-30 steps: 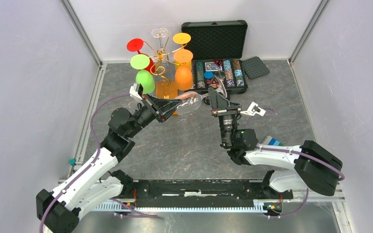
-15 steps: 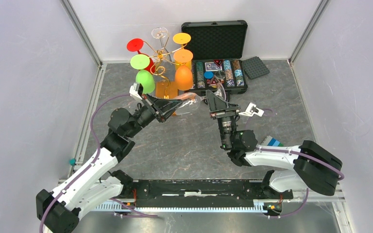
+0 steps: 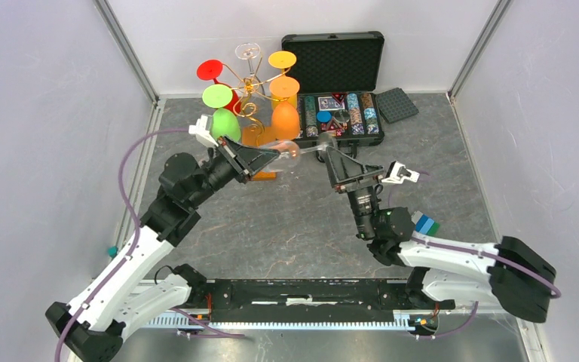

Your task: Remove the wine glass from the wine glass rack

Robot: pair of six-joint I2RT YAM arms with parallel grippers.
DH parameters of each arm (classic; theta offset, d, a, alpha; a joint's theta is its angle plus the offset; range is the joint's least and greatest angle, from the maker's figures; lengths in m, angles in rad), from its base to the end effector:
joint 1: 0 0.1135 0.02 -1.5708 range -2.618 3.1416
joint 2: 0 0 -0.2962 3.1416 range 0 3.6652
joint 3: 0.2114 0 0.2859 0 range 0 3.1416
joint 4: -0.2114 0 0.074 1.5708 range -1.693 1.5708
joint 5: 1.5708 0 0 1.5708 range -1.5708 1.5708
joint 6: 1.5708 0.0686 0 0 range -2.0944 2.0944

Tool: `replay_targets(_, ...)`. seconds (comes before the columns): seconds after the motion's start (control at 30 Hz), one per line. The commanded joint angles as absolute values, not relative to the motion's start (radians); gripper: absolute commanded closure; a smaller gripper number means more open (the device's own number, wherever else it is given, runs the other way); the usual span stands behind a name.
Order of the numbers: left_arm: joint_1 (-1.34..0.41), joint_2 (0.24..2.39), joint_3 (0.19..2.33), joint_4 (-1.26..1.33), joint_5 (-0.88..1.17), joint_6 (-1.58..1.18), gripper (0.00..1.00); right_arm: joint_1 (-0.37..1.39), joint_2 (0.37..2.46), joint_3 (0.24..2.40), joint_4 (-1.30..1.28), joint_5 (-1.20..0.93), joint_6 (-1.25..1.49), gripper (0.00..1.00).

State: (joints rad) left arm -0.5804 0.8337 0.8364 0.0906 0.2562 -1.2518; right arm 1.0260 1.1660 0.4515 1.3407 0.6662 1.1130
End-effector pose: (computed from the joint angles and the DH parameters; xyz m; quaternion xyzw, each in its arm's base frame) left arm 0.1912 -0.1462 0.4066 -0.1308 0.6617 -0.6340 0.3783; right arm 0.1697 0.1982 0.3229 0.3096 0.4169 0.6665 0.5349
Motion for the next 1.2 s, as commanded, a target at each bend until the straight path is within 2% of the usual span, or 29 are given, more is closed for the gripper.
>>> replay_targets(0.0,-0.568,0.856,1.001,-0.259,0.106,-0.903,0.98,1.029,1.028,0.425,1.105,0.566,1.206,0.23)
replay_targets(0.3,-0.566,0.885,1.178,-0.719,-0.141,-0.582,0.98,1.029,0.887,0.253,0.963,0.430,1.207,0.23)
replay_targets(0.6,-0.563,1.022,1.324,-1.166,-0.382,-0.452,0.98,1.029,0.642,0.200,0.586,0.614,1.034,0.24)
replay_targets(0.7,-0.540,1.061,1.317,-1.198,-0.408,-0.440,0.98,1.028,0.559,0.190,0.509,0.689,0.985,0.24)
replay_targets(1.03,-0.329,1.122,1.148,-1.122,-0.226,-0.359,0.98,1.028,0.395,0.197,0.355,0.845,0.872,0.24)
replay_targets(1.17,-0.311,1.112,1.108,-1.074,-0.137,-0.354,0.98,1.028,0.386,0.248,0.298,0.864,0.821,0.22)
